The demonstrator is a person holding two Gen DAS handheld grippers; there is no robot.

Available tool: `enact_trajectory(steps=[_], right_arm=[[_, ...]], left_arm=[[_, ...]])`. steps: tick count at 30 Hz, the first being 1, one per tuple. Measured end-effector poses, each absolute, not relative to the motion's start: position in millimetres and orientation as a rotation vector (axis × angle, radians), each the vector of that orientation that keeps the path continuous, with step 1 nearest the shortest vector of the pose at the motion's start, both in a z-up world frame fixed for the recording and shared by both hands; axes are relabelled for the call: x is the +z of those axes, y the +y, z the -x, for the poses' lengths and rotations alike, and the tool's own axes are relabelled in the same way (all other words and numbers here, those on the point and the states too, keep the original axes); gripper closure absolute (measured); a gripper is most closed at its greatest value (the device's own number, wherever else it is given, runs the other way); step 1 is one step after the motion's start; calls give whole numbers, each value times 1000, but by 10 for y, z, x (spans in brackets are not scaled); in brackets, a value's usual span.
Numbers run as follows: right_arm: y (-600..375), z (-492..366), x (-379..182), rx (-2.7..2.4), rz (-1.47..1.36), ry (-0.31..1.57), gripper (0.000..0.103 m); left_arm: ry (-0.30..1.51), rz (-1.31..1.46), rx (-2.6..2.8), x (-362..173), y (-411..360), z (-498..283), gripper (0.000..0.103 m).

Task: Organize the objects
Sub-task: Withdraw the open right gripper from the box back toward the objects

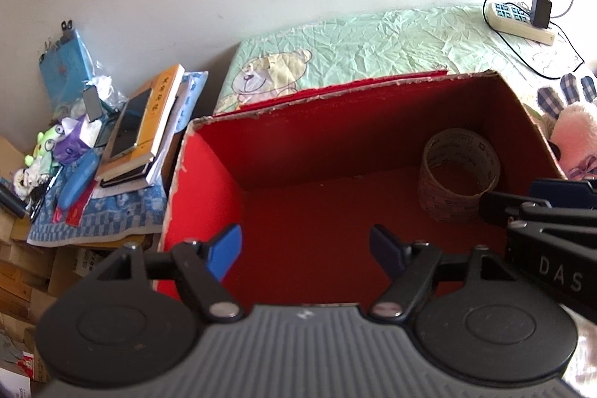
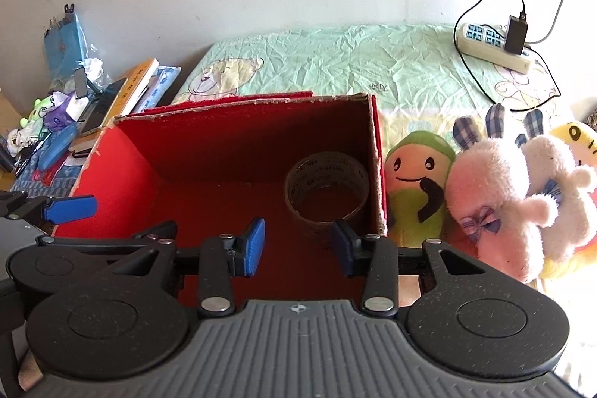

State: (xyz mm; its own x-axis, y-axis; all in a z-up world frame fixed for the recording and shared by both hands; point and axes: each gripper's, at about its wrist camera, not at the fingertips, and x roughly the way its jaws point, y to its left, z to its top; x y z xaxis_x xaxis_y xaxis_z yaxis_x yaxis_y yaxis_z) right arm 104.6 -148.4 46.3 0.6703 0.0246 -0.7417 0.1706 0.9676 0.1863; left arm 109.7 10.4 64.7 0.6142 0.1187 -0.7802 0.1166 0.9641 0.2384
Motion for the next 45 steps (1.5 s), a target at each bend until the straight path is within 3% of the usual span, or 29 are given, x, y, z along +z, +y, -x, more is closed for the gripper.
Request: enact_trajectory(steps=[11,45], right_arm=[[-1559,-849,583,-49,-249,792,60],[-1645,-164,639,127,-292,748,60]], left_arm=[[873,-264,47,831,33,-849,17],[932,-176,60,919,-143,-205,14]])
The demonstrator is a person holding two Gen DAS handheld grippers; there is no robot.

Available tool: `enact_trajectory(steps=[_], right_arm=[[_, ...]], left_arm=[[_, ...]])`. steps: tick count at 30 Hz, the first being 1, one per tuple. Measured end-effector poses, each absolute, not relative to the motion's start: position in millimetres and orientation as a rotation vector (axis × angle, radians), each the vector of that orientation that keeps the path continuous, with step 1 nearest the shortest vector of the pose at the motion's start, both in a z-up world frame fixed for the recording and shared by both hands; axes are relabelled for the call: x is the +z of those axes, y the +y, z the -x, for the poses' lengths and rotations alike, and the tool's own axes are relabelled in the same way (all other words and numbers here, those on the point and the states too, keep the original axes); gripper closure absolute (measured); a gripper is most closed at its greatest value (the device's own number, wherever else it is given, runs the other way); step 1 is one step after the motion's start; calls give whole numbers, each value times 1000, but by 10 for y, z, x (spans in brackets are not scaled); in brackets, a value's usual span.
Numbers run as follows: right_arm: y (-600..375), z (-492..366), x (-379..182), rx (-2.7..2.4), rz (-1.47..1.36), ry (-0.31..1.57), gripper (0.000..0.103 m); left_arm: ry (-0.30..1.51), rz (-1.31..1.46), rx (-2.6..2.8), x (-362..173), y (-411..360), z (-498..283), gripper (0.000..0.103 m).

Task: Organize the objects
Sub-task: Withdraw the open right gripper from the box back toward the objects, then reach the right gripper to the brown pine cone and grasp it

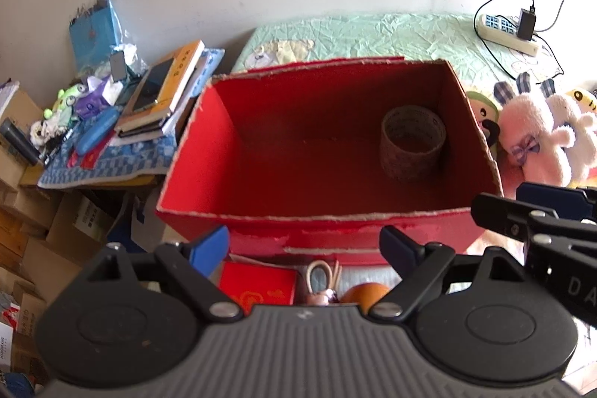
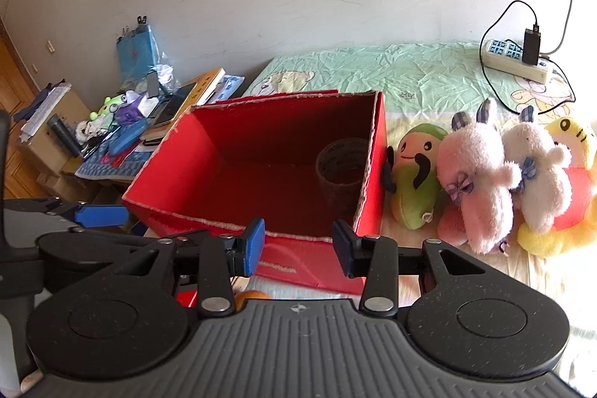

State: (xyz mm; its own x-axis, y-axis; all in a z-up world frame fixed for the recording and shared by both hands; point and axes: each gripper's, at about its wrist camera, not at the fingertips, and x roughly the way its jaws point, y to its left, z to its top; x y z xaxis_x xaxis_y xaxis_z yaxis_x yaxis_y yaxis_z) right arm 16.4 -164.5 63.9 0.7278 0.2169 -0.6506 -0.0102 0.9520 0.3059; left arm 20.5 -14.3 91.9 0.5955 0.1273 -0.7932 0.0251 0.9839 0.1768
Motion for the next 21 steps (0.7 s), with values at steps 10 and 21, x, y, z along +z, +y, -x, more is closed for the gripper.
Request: enact_trajectory(steps=[10,21], right_arm=[[-1680,-55,465,173,-328,797,58],[-1750,-41,67,226,-398,965,58]], left_arm=[[972,-188,51,775,-214,-98,13],[1017,-153,-103,548,-58,130,15]])
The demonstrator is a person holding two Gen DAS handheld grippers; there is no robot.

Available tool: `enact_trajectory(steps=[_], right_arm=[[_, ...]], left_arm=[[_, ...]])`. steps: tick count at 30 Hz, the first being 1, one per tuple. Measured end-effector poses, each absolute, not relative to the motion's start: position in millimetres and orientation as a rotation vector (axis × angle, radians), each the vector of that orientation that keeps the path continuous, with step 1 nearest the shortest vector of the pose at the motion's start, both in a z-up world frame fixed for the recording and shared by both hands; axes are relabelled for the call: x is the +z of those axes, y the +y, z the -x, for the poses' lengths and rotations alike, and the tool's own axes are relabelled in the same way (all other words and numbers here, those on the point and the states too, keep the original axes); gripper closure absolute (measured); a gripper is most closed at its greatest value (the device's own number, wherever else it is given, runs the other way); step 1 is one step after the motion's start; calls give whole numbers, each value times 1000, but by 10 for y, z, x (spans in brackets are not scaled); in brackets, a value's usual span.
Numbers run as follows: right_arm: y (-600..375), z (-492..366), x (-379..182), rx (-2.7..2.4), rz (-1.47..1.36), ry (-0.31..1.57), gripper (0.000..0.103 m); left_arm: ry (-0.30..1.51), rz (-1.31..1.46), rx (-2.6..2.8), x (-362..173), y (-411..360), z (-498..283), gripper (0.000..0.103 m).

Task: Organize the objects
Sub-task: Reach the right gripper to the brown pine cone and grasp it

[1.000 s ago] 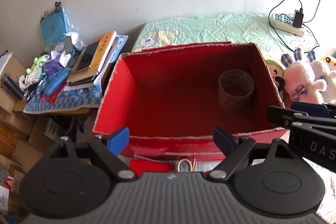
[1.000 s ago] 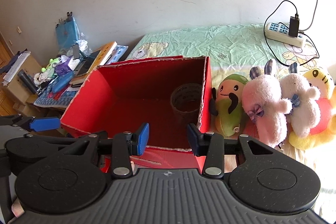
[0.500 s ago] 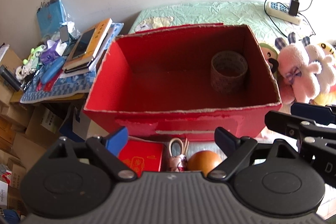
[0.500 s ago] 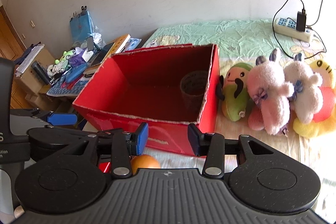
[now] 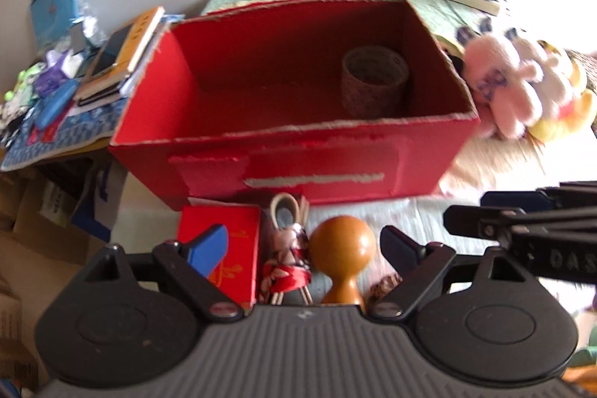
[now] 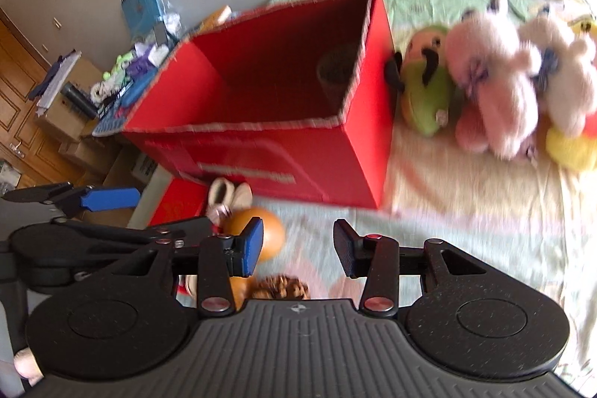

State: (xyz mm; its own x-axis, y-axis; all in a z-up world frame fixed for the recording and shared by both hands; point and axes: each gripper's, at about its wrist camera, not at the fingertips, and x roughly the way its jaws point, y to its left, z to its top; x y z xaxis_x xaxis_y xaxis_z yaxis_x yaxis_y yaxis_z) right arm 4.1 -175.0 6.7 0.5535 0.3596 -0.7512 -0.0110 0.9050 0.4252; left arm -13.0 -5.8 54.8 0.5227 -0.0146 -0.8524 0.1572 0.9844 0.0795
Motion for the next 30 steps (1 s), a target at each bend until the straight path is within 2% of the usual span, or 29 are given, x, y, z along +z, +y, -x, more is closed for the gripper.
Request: enact_trajectory(steps=[8,13,21,26,30], right_arm=[[-1885,-27,-283,287,-552,1133,58],[-1957,-64,-364,308,-628,1193,58],[-1996,-101,-443,356,-713,1243,56],[-1990,-131,-522,373,-725,1273,56],[-1996,-153,-596,375,-747,1292,55]], left_arm=[[1028,-171,-364,357,-124,466,15],[1051,-171,-442,206,-300,521,24],[1056,-150,-485,47,-428,428,25],[1103,-110,-488,-102,-419,337,41],[1124,-55,-483,-175,-351,285,45]])
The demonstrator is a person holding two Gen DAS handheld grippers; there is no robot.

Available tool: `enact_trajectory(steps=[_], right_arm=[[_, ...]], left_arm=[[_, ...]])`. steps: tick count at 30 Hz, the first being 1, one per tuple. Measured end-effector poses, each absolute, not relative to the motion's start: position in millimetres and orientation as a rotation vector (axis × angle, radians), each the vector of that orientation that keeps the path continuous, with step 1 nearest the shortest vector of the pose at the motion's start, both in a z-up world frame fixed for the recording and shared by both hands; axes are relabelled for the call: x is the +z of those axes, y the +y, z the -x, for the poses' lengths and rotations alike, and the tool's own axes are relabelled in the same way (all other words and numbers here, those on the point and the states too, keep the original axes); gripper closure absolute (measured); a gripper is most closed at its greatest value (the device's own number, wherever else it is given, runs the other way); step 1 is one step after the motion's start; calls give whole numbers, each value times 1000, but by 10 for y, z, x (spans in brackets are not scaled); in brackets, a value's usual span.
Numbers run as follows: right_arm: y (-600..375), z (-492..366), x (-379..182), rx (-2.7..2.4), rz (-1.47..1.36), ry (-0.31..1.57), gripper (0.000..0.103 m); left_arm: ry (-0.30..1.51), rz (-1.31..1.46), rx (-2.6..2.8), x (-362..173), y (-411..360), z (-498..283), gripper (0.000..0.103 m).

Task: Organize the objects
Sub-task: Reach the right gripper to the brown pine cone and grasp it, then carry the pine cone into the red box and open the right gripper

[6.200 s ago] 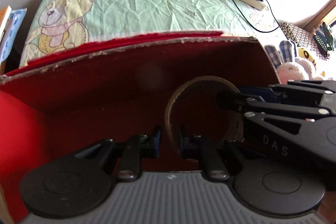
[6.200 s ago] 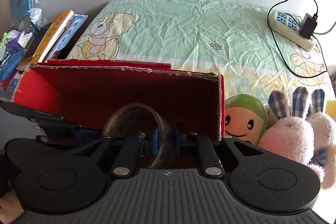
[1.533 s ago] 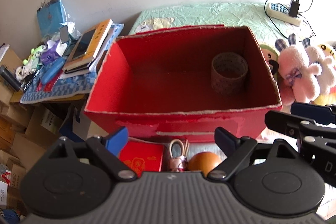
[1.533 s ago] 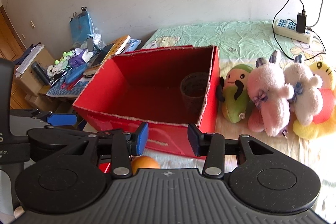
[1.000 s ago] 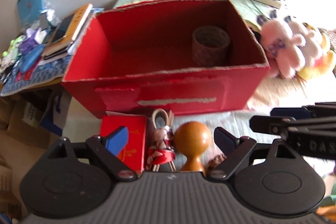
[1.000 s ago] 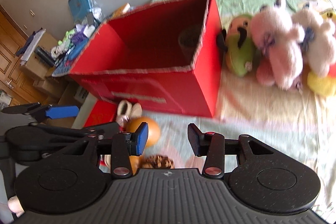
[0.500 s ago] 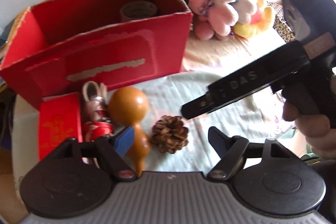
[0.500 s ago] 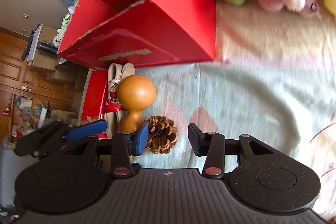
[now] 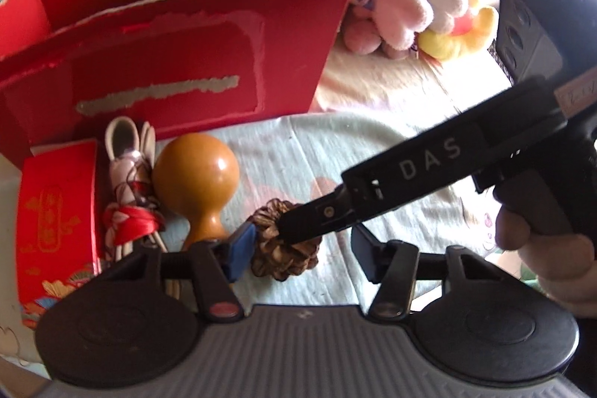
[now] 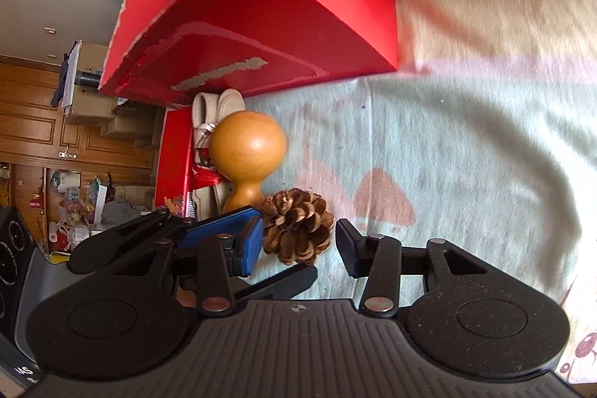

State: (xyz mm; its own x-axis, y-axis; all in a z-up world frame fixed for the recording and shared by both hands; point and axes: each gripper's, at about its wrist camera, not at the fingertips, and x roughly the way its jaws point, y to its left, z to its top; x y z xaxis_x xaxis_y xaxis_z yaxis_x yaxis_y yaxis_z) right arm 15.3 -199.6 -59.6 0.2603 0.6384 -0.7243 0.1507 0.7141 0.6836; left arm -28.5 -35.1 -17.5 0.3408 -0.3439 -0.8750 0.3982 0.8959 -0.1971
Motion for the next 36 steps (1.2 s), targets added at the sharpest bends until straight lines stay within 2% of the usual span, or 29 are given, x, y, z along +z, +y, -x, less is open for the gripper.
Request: enact_trajectory(steps=[9,14,20,26,36], right_arm=[[-2034,-179,-640,378,-793,1302,60],[-2123,-149,-601,345,-786,1275,61],[-2246,-79,-513,289,-777,1230,61],[-2397,19,-269,251,-773,1149,61],[-2501,15,336,227,-700,964,61]], left_arm=[[1107,-30,-483,-142,-343,315,48],[1107,-21,-490,-138,-359,288,57],[1085,-34,-524,-109,-517,255,61],[1031,-41,-575,55,-679,225,61],[852,-45,-637,654,-813,150,61]])
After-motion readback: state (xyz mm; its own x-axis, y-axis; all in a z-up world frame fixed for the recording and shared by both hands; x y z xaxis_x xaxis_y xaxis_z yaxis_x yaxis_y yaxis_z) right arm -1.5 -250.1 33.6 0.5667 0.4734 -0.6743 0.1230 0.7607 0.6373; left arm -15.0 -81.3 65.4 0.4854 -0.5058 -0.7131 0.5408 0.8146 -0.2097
